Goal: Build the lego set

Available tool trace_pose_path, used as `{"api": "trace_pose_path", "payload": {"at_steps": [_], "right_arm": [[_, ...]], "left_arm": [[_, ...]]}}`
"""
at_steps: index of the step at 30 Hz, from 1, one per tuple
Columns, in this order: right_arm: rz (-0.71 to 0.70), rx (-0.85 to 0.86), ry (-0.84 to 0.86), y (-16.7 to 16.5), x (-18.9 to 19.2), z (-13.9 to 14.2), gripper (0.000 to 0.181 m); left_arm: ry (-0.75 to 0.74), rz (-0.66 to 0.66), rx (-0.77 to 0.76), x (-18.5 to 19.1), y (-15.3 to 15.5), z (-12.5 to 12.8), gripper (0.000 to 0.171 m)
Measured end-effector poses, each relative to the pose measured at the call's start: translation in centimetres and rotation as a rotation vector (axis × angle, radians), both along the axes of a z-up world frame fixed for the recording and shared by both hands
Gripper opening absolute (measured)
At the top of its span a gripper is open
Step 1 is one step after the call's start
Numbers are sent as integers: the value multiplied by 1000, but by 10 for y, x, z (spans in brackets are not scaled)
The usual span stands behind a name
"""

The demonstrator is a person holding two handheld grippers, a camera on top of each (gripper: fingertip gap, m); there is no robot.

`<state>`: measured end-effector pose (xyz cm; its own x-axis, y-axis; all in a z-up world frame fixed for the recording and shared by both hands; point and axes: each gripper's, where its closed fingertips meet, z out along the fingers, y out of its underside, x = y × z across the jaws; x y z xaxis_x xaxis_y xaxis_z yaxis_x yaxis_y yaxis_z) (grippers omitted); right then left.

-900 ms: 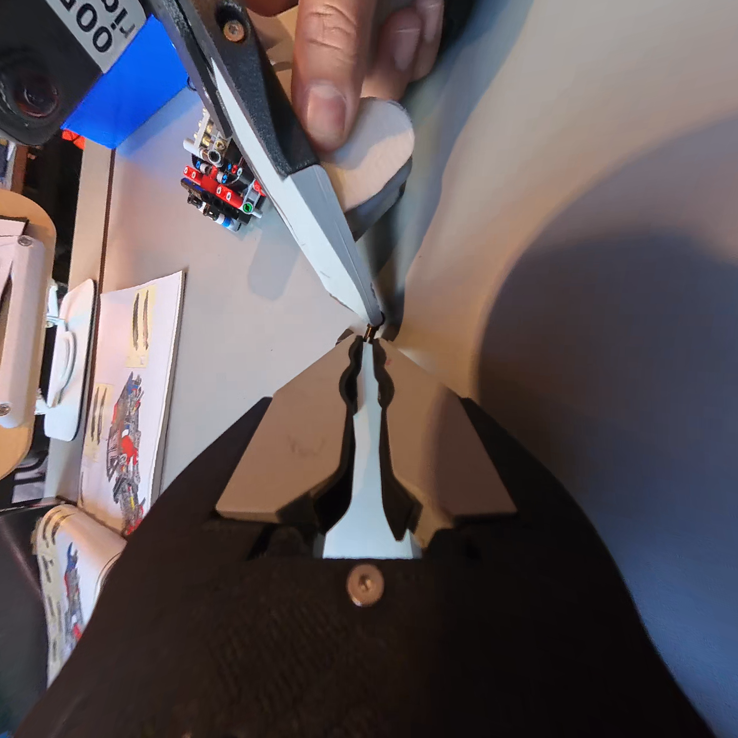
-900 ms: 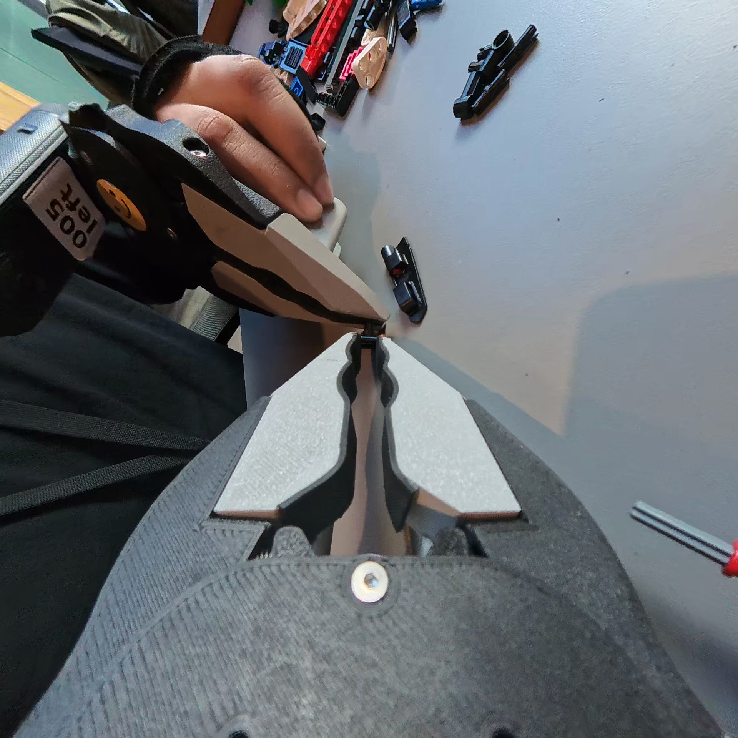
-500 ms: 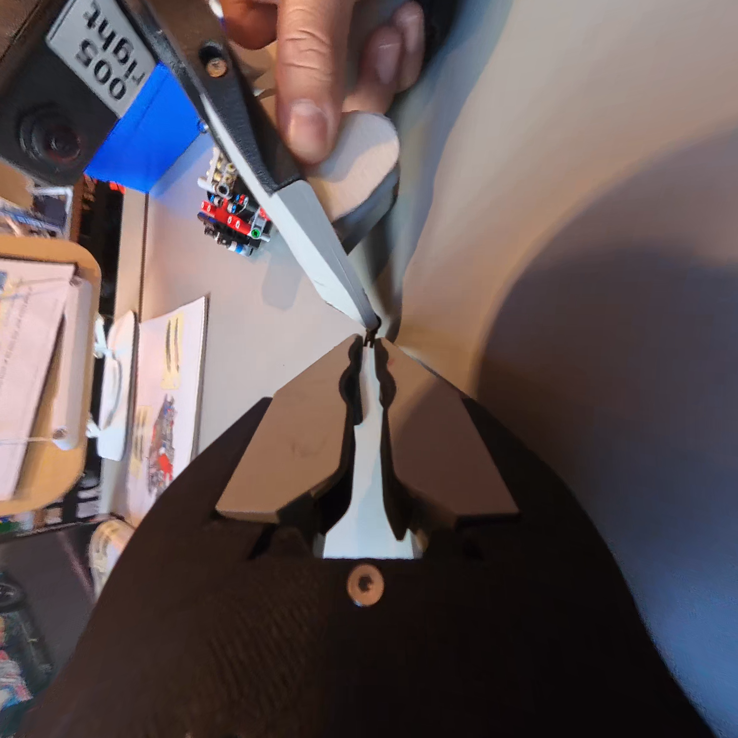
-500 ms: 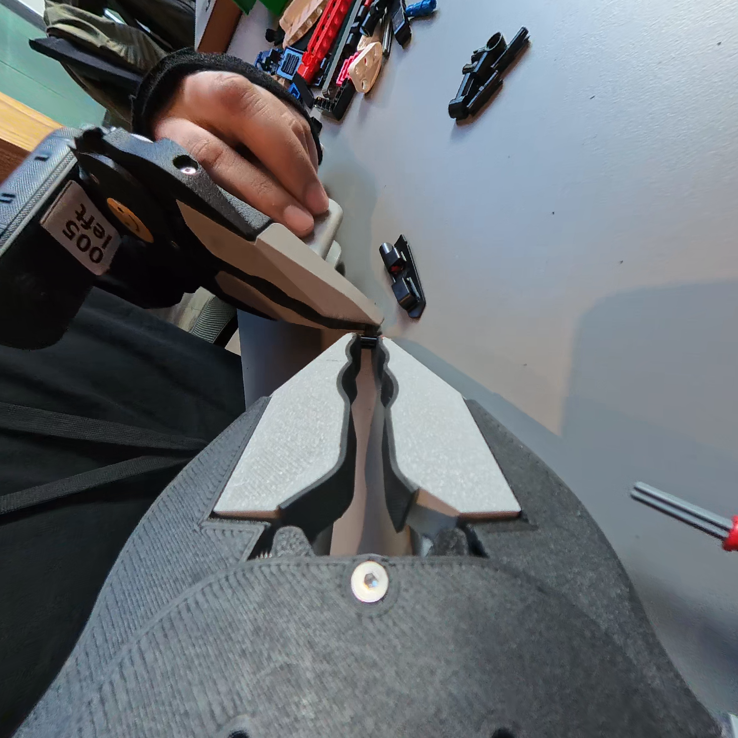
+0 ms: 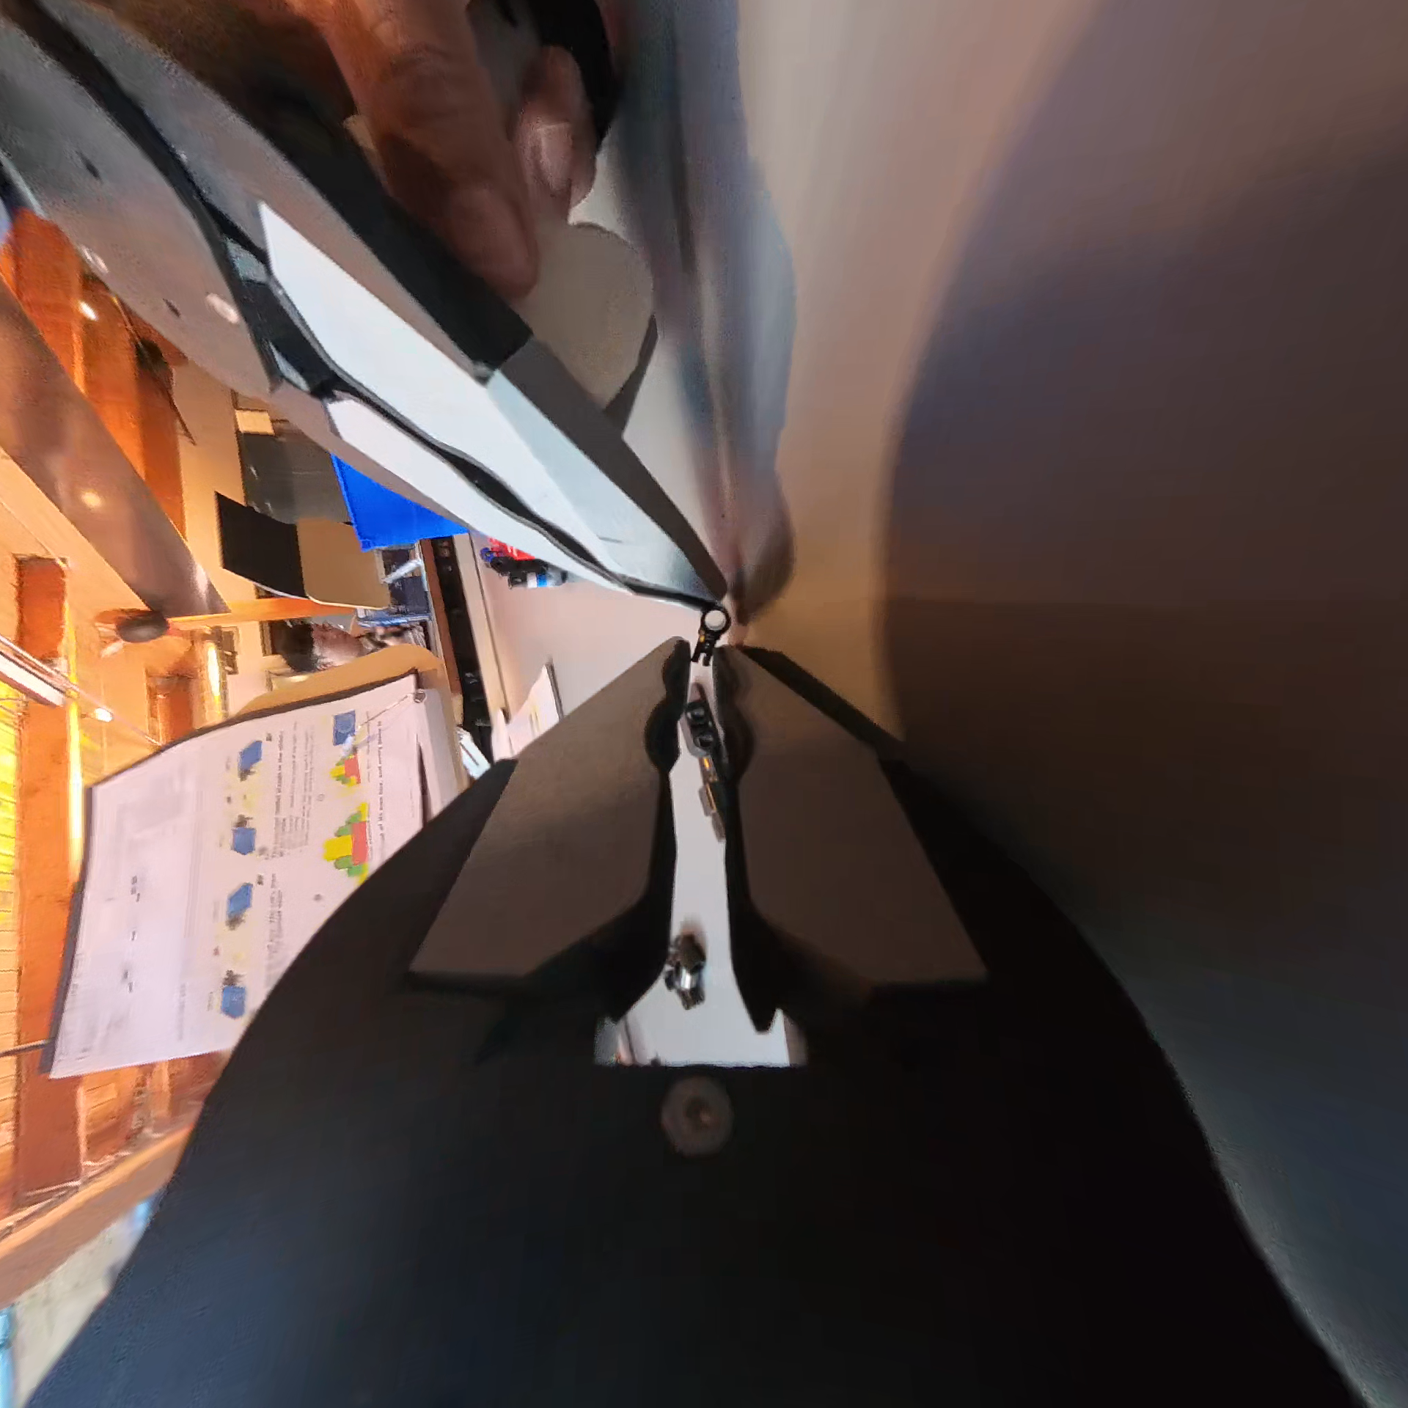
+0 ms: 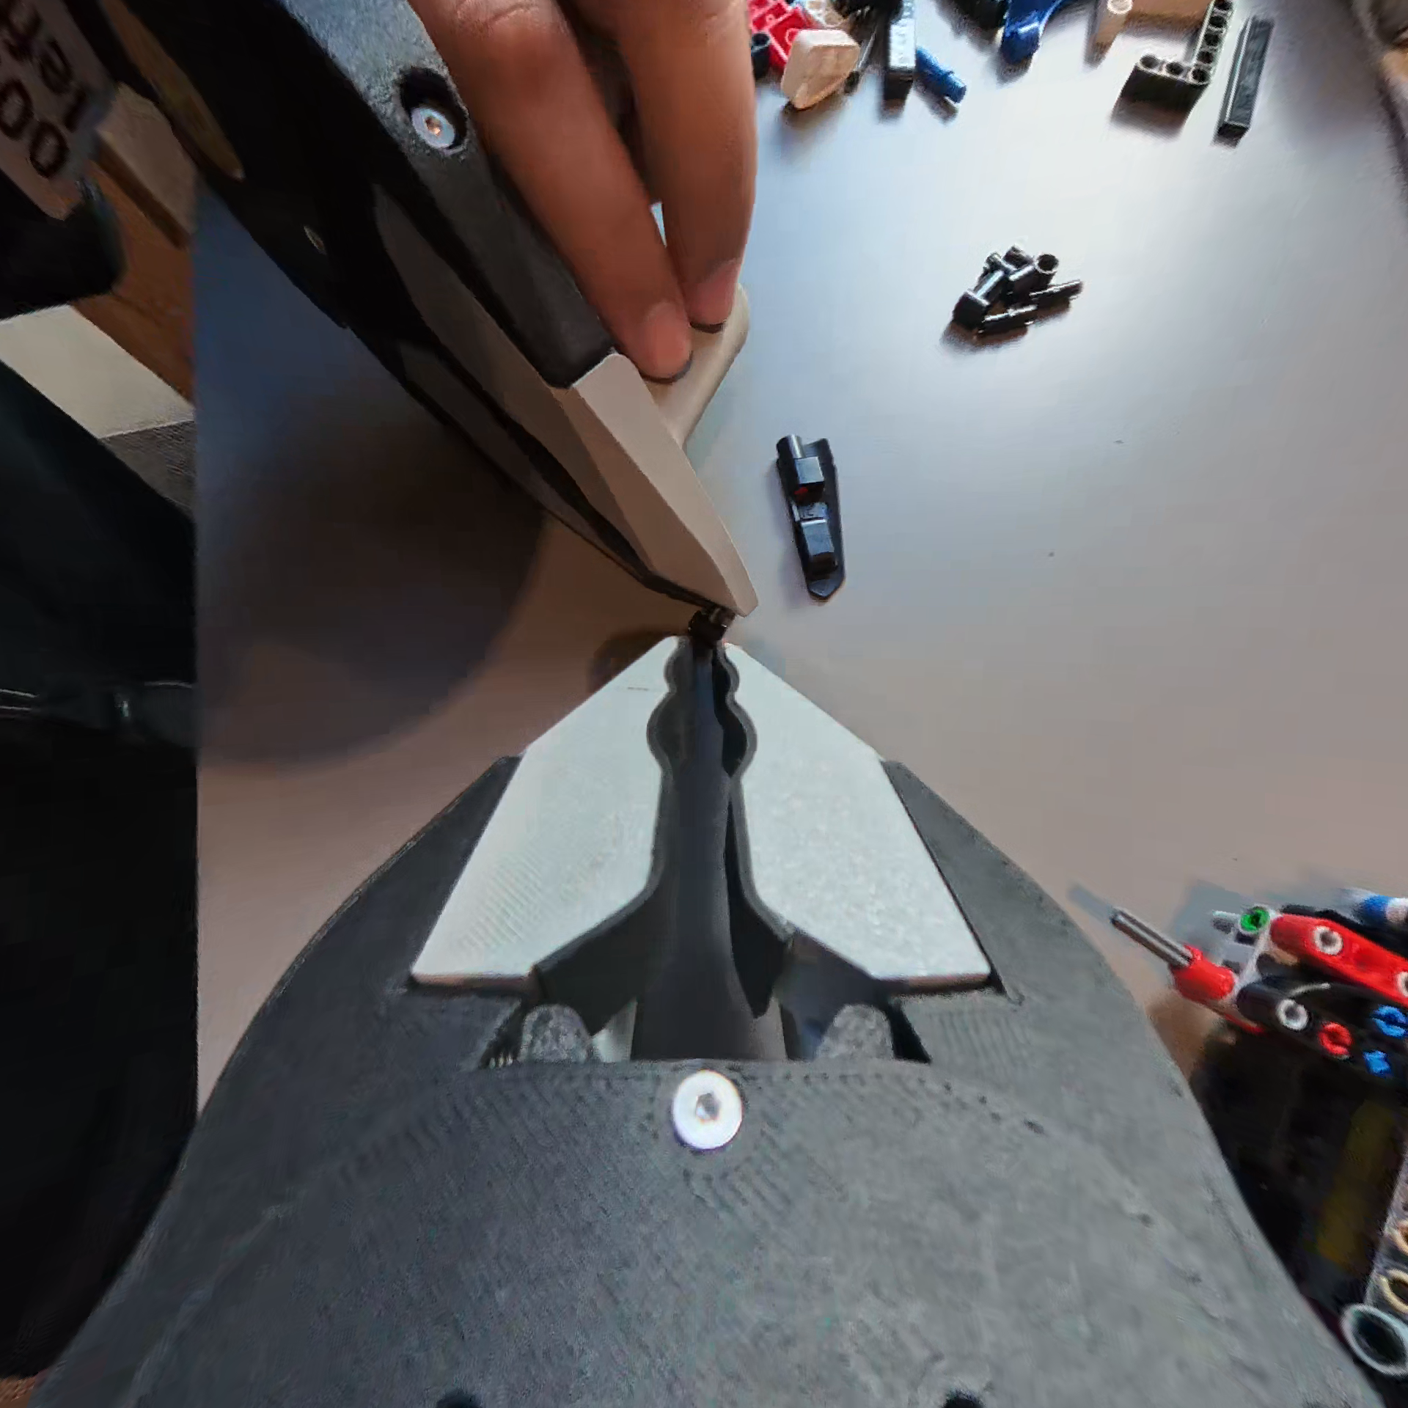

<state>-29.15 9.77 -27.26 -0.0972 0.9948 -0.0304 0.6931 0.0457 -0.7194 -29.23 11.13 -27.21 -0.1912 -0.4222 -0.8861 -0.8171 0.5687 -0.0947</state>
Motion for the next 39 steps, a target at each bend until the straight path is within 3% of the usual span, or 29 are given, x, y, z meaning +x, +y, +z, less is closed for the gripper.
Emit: {"api": "trace_pose_path", "payload": {"at_steps": [4,8,12,16,23,30,34,39], "right_arm": [[-19,-61,-1,-3,-1,-1,1],[-22,-56,2,-6,2,0,1],[-17,-70,9,-10,0,-1,1],[5,-55,15,-15,-2,1,1],[-21,-72,41,-5,-3,8,12],[-6,-28,18,-7,-9,-2,5],[-29,-45,86,0,-12,8,4],[-98,-66,203,19,-21,25,4]], "left_arm": [[-70,35,-102,0,1,3,10],[-164,60,-256,-1,-5,11,33],[-284,57,-413,-8,-13,34,39],[-316,128,-457,-27,-3,38,34],[-371,302,-642,-43,18,16,38],[-360,383,-704,-48,21,1,20],[-363,402,-710,-46,19,-2,6],[-426,444,-789,-45,14,-2,5]]}}
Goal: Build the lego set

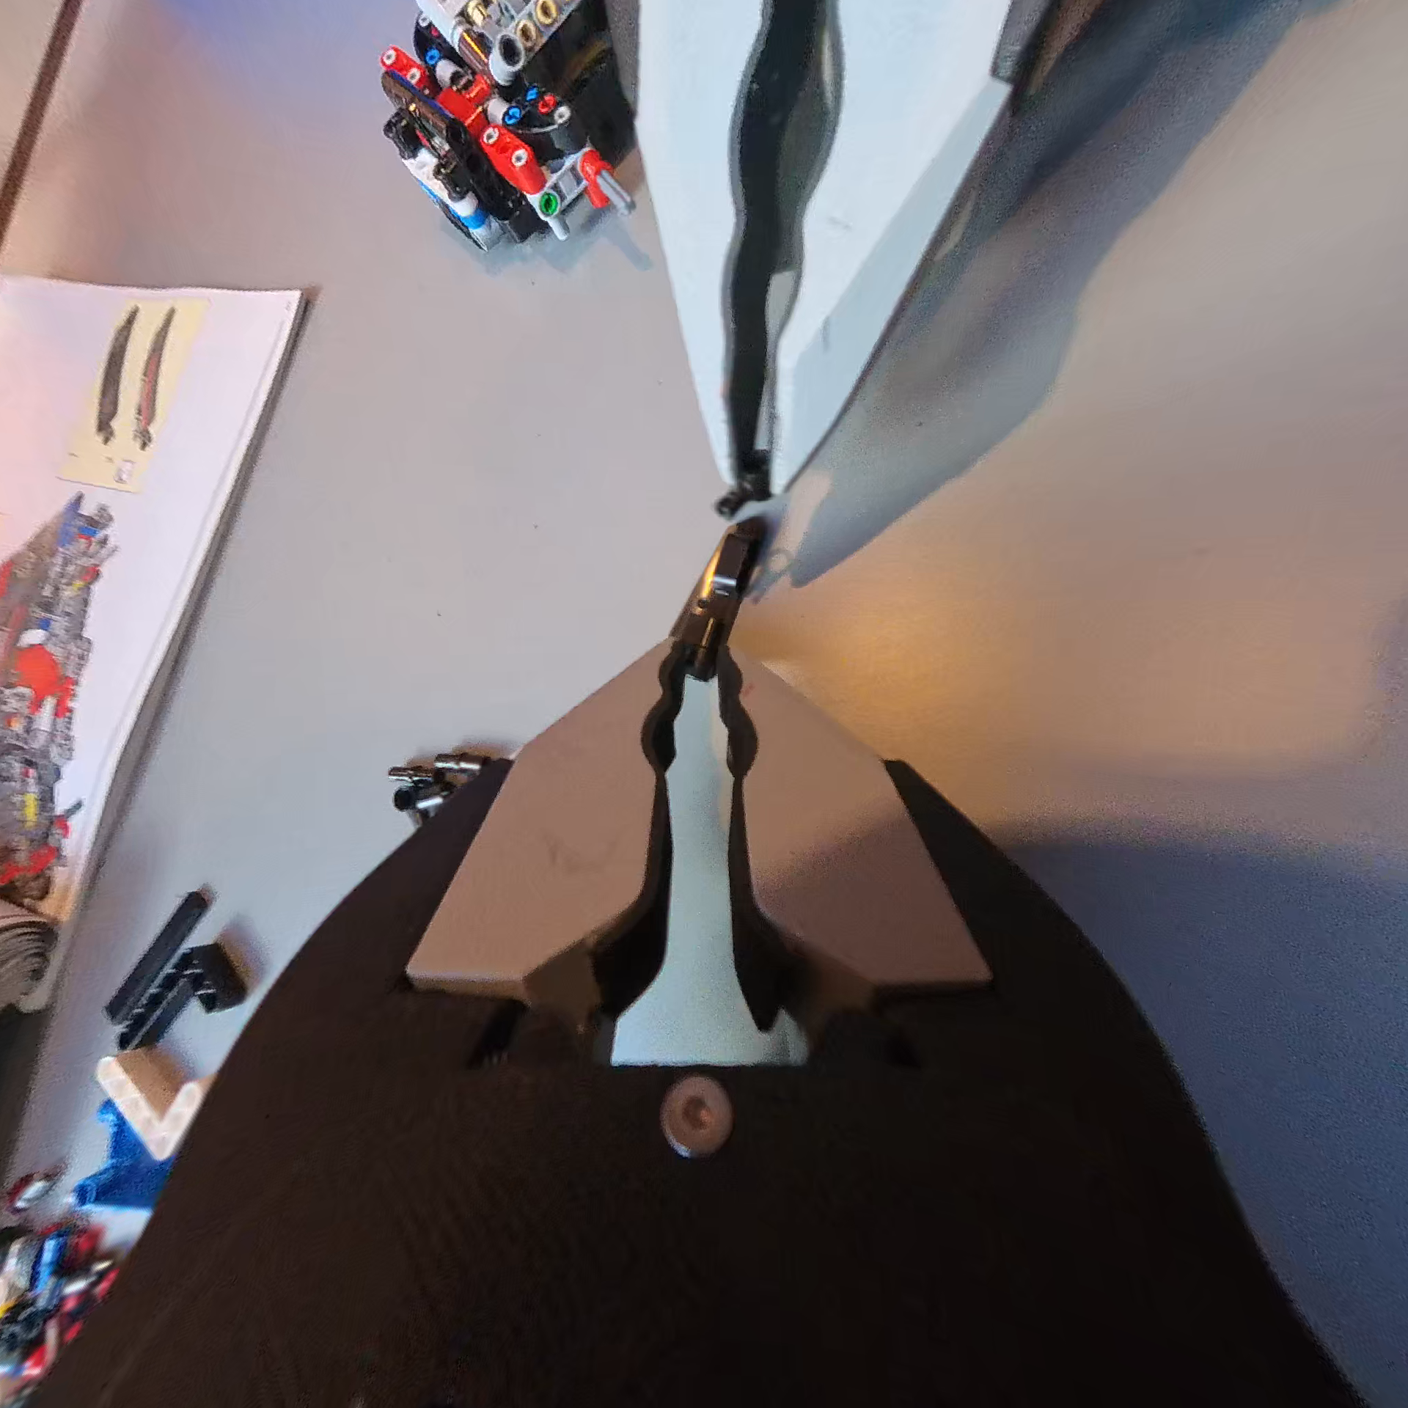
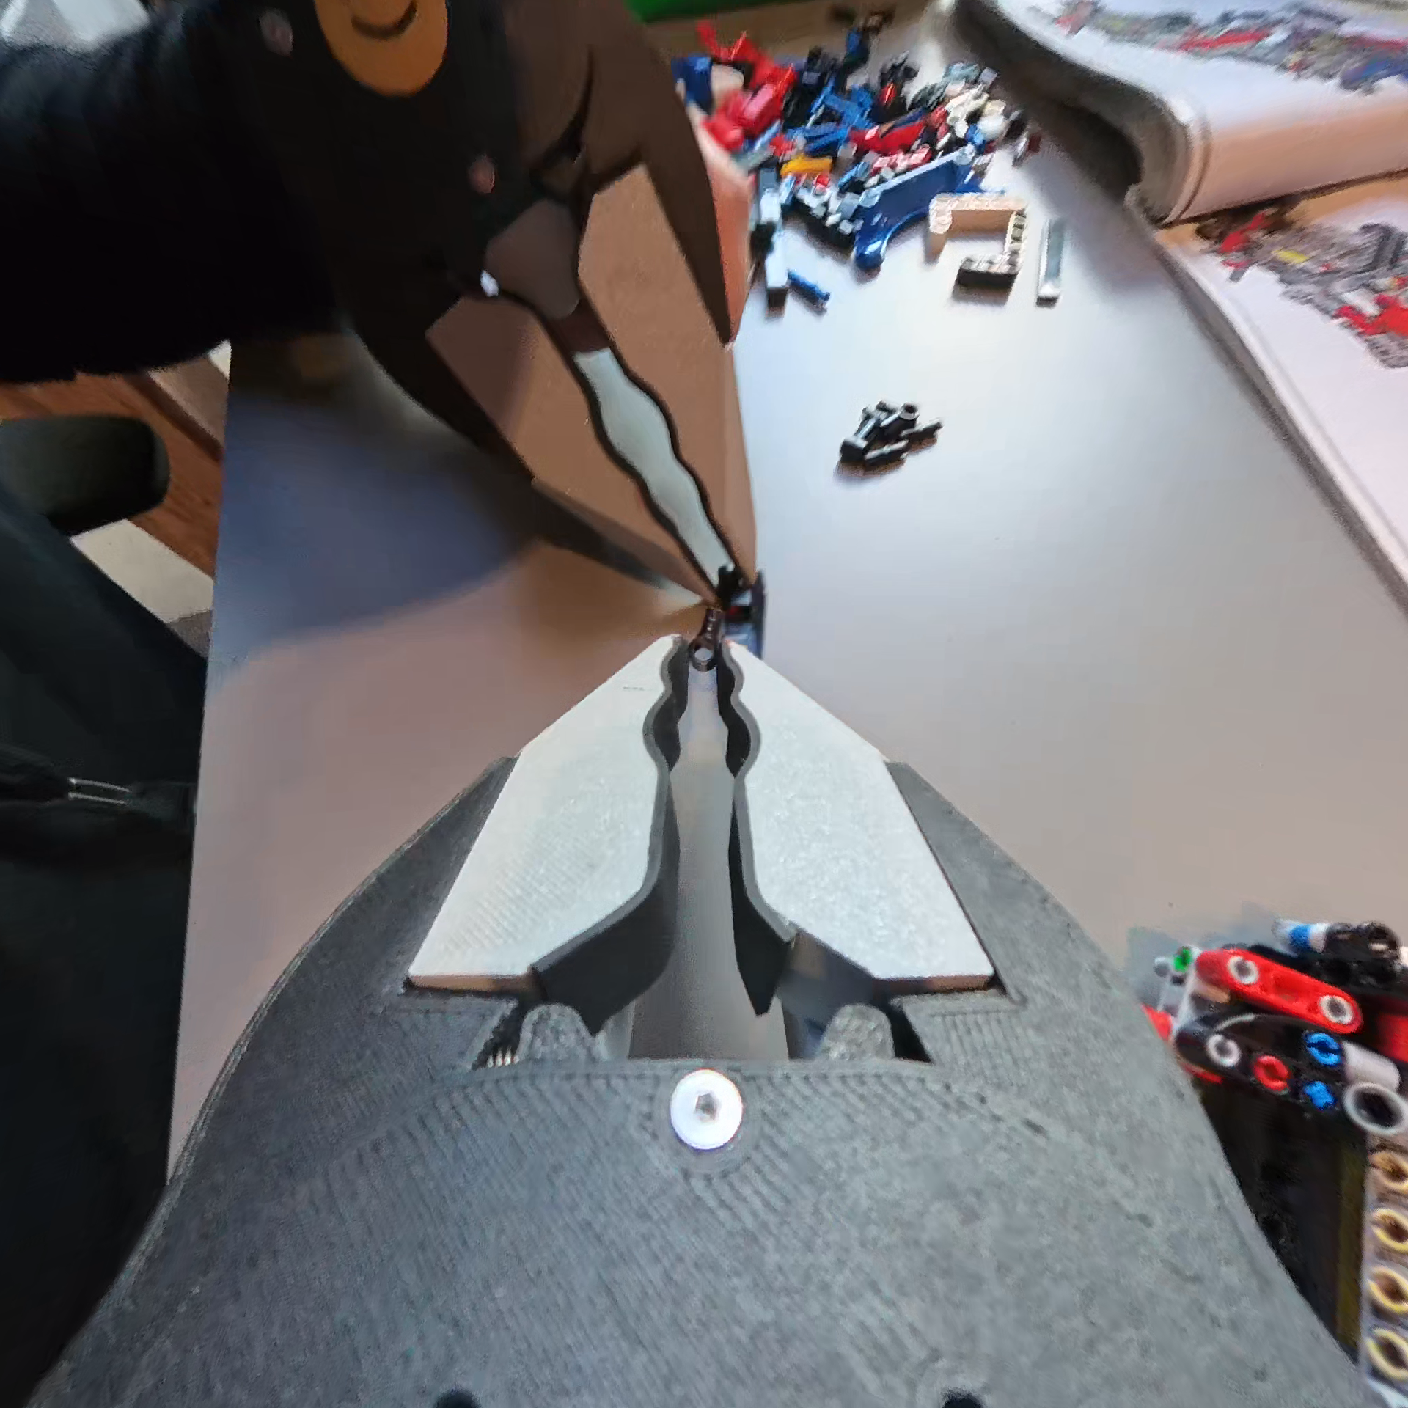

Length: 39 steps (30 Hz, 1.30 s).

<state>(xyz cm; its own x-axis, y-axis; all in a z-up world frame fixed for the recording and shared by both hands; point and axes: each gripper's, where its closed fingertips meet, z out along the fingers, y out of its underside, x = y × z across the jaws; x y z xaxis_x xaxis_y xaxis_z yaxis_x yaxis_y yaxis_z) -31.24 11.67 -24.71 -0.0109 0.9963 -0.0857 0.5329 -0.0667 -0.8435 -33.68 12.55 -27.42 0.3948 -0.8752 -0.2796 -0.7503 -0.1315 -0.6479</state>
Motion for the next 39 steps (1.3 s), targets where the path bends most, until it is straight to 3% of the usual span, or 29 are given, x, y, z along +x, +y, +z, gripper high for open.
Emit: {"api": "trace_pose_path", "payload": {"at_steps": [7,12,17,24,28,31,39], "right_arm": [[-62,-64,117,18,-3,17,4],[-90,-156,209,25,-4,31,4],[-81,-394,342,21,-14,50,3],[-54,-660,486,20,-11,69,3],[-50,-714,479,18,-14,66,3],[-46,-753,479,15,-18,64,3],[-31,-772,429,10,-23,53,3]], "left_arm": [[-69,50,-86,-5,2,4,16],[-113,83,84,-11,19,31,13],[-195,9,227,9,14,54,18],[-299,14,428,24,13,84,21],[-231,38,469,23,18,79,25],[-267,44,478,23,17,85,21],[-254,25,410,20,15,78,14]]}}
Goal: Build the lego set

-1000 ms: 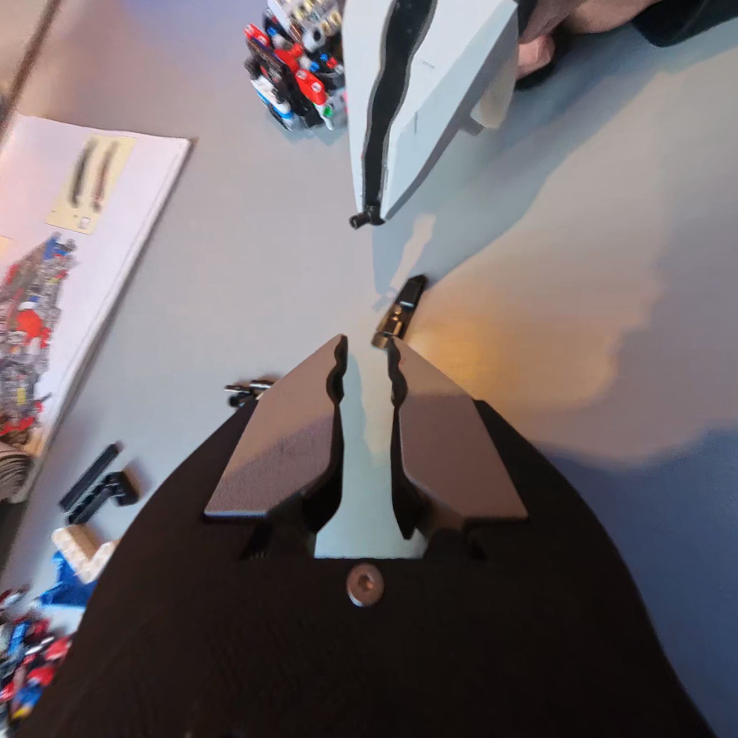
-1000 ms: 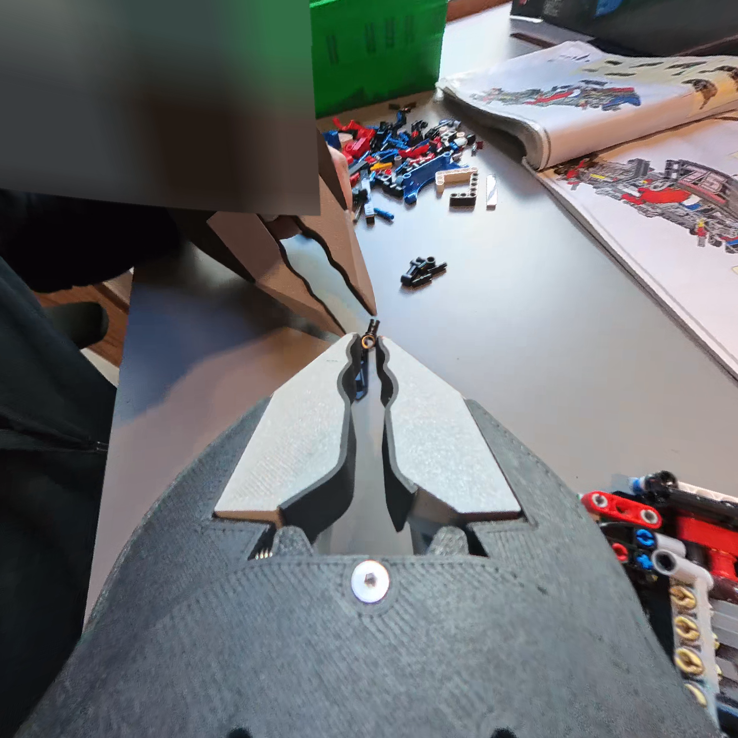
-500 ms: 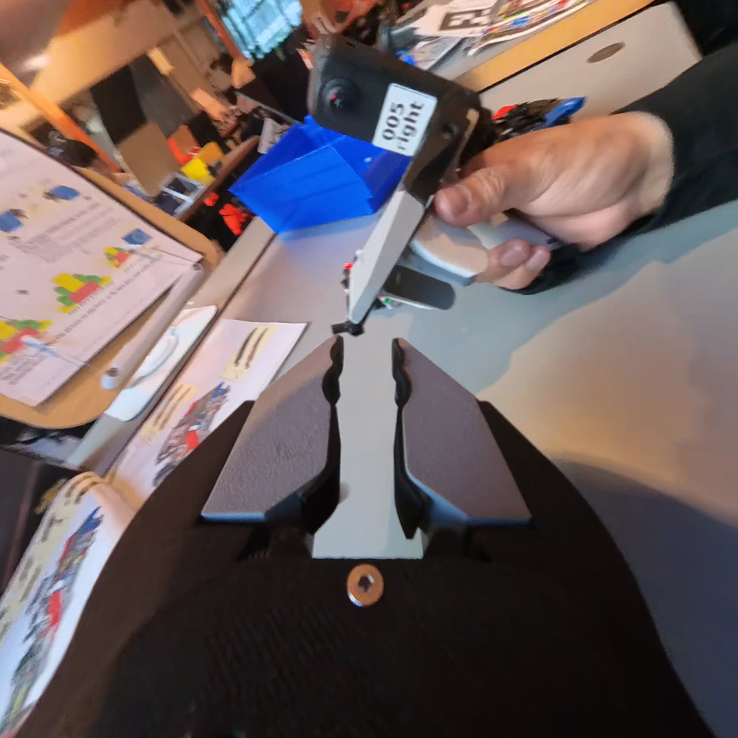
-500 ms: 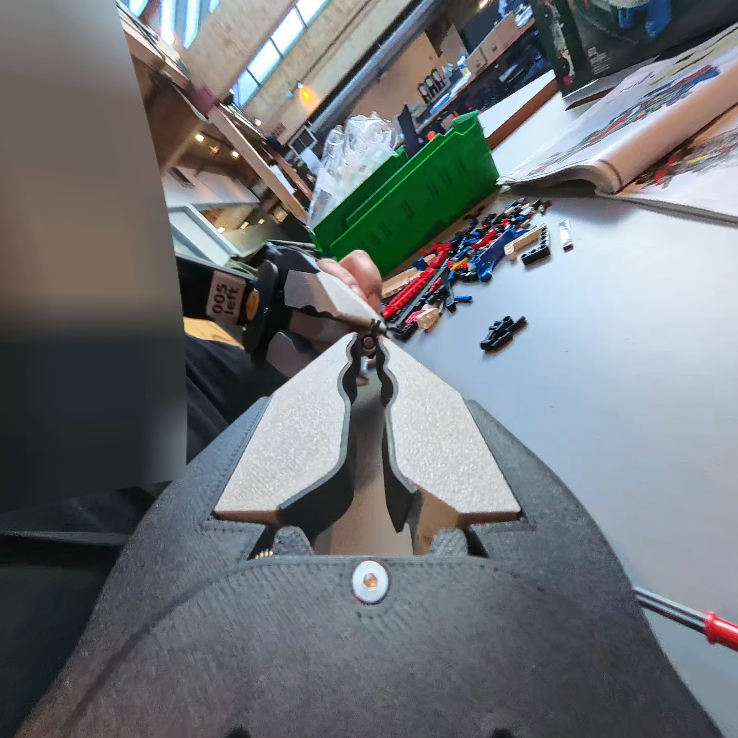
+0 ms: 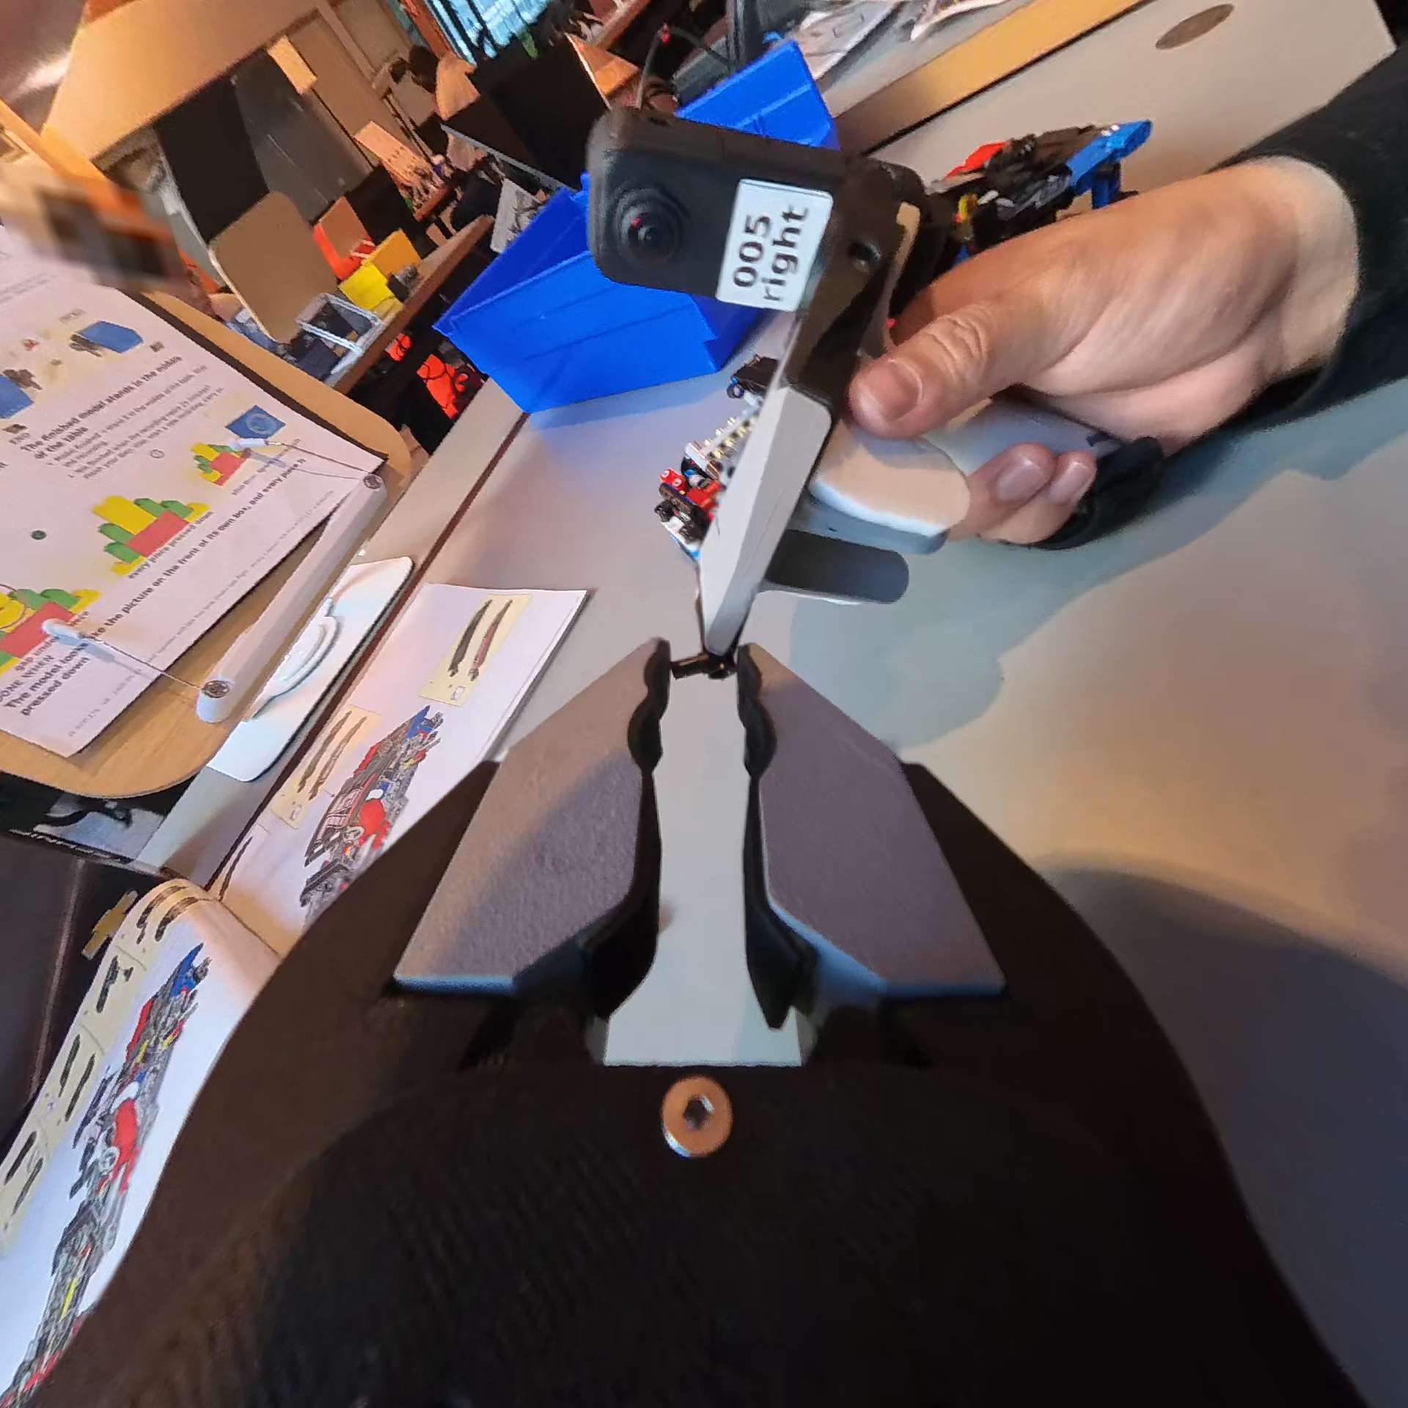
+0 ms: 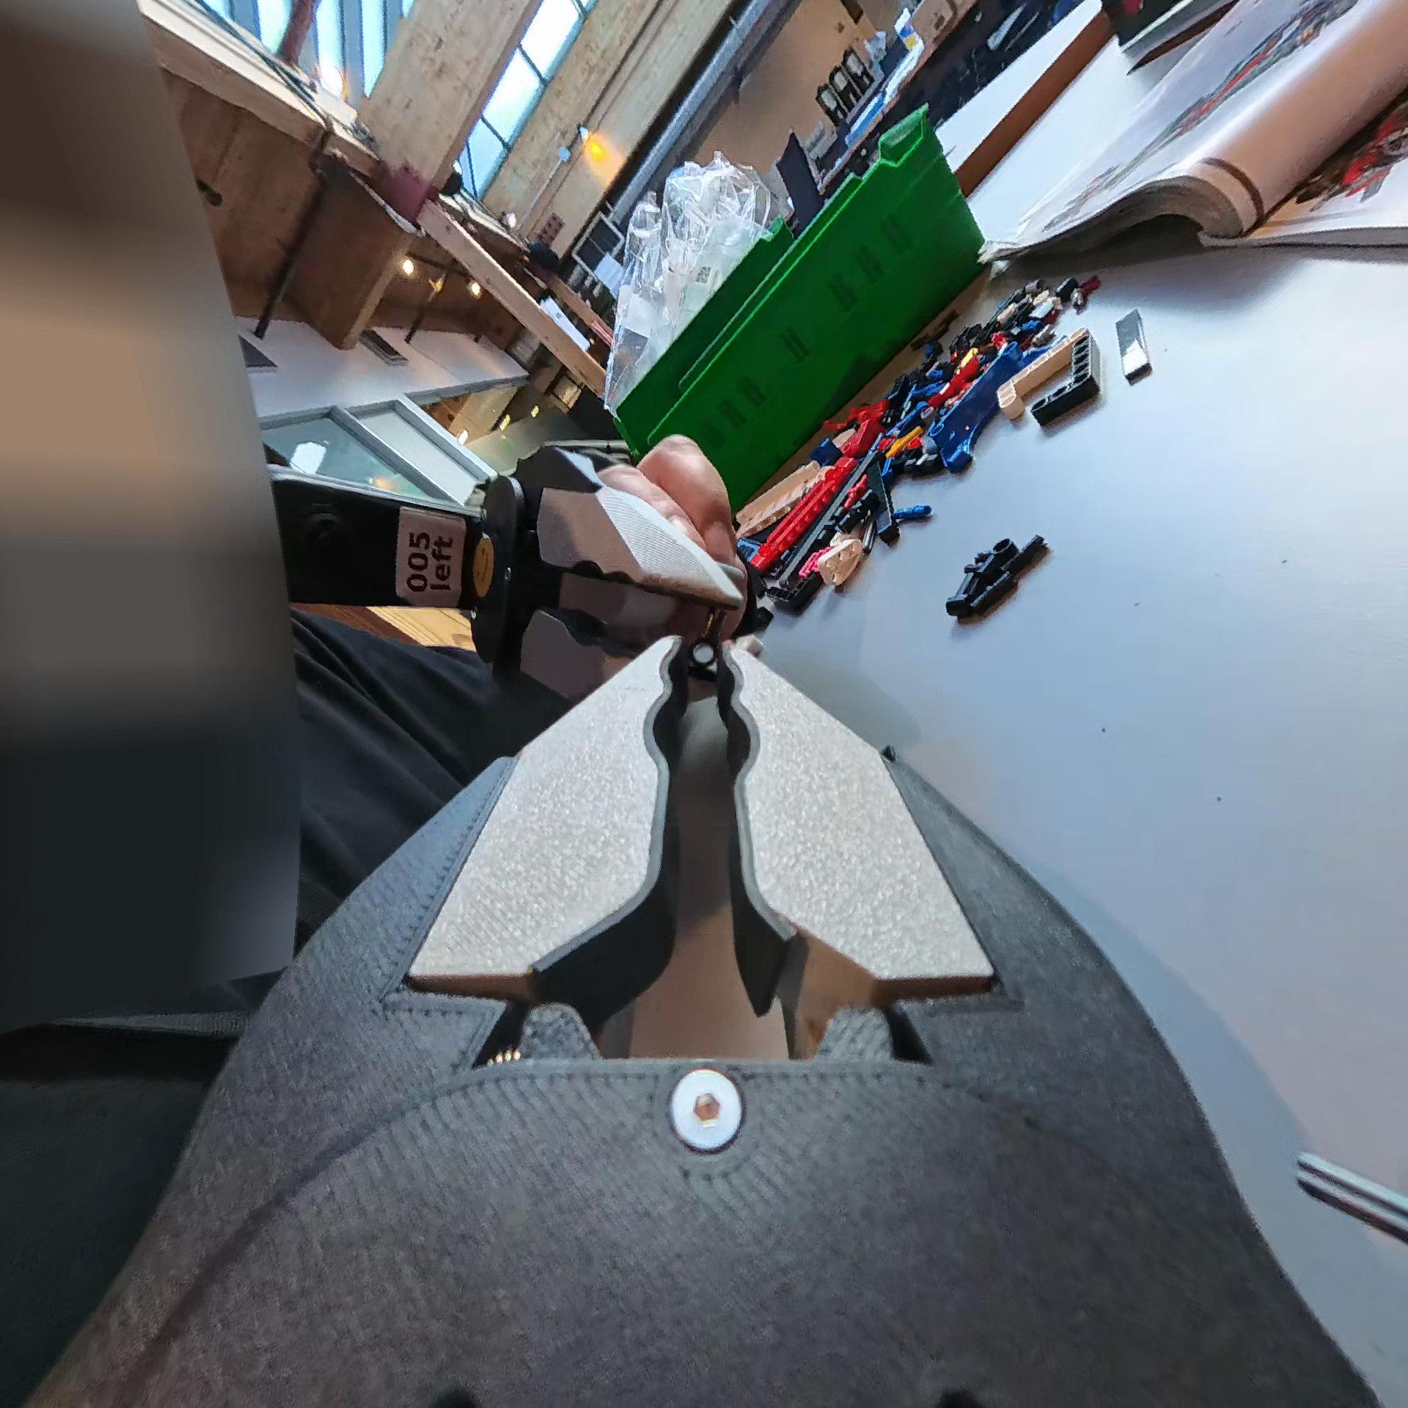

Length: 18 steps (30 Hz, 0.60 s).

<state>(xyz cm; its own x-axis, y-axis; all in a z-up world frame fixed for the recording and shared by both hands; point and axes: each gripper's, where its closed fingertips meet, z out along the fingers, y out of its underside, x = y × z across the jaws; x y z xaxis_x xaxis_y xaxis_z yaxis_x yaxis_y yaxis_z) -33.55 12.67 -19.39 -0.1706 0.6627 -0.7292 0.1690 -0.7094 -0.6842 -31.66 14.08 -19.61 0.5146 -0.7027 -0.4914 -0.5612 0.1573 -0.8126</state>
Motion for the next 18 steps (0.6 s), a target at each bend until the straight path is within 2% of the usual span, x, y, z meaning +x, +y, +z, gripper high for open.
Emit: {"api": "trace_pose_path", "payload": {"at_steps": [2,5,8,13,14,16,18], "right_arm": [[10,56,-68,0,3,-9,3],[1,214,-182,-1,14,-21,4],[32,401,-294,-12,30,-34,8],[105,641,-456,-34,47,-63,4],[108,672,-480,-37,49,-67,2],[108,703,-519,-40,52,-71,2],[113,693,-515,-43,53,-70,2]], "left_arm": [[26,-23,-44,0,-3,-7,14],[66,-110,-236,7,-17,-31,14],[57,-199,-374,21,-34,-40,14],[190,-246,-402,26,-44,-69,16],[236,-242,-399,26,-44,-77,22],[246,-249,-359,31,-45,-77,9],[248,-294,-335,36,-50,-76,18]]}}
